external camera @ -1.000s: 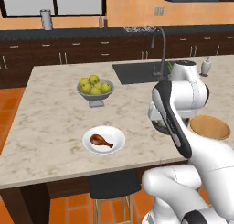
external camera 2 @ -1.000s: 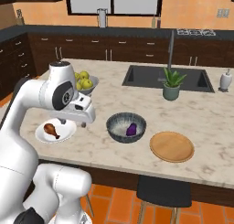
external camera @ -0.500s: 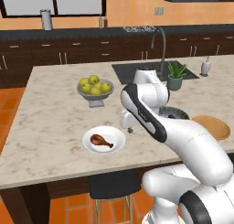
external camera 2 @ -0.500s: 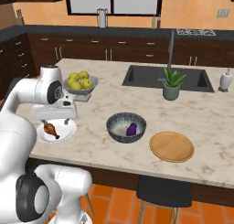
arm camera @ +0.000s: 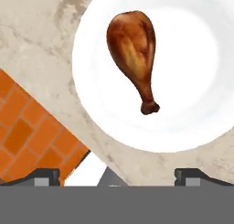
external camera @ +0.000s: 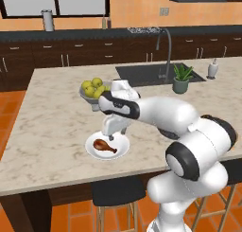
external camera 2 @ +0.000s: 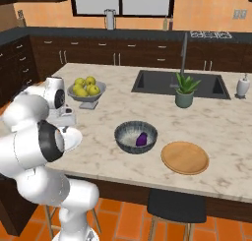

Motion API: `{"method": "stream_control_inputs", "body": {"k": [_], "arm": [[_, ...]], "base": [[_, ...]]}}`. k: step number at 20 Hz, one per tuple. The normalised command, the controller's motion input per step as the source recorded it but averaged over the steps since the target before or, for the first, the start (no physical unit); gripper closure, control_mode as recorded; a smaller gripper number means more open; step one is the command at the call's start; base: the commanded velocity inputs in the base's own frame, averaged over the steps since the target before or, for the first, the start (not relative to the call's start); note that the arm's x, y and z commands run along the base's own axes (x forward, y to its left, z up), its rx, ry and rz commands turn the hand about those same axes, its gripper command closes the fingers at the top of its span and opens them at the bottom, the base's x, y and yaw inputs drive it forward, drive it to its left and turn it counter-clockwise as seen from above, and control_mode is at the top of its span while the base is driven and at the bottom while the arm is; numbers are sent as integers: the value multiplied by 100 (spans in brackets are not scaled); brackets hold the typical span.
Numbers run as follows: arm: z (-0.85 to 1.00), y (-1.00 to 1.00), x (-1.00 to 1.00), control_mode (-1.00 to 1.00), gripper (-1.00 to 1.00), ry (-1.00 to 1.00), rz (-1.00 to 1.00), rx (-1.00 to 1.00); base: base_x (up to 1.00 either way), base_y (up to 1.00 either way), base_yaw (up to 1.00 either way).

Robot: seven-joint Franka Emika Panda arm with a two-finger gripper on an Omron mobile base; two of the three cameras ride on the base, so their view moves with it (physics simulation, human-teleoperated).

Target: Pick the chicken drumstick and eggplant from their plates and place them in the bowl. Then put the bowl in the fridge.

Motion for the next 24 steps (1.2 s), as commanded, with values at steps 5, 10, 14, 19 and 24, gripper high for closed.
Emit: {"method": "stream_control_inputs", "body": {"k": [5,10,14,19,24], "arm": [[-81,48,68,-100,-100,1,24,-1],[-45,30,28,-100,-100,4,14,0],[-32,10,13,-100,-100,0,4,0],[-24,0,0,-100,-100,0,1,0],[-17,0,-9,-100,-100,0,0,0]], "base": [[0,0,0],[0,0,0],[0,0,0],[0,0,0],[0,0,0]]}}
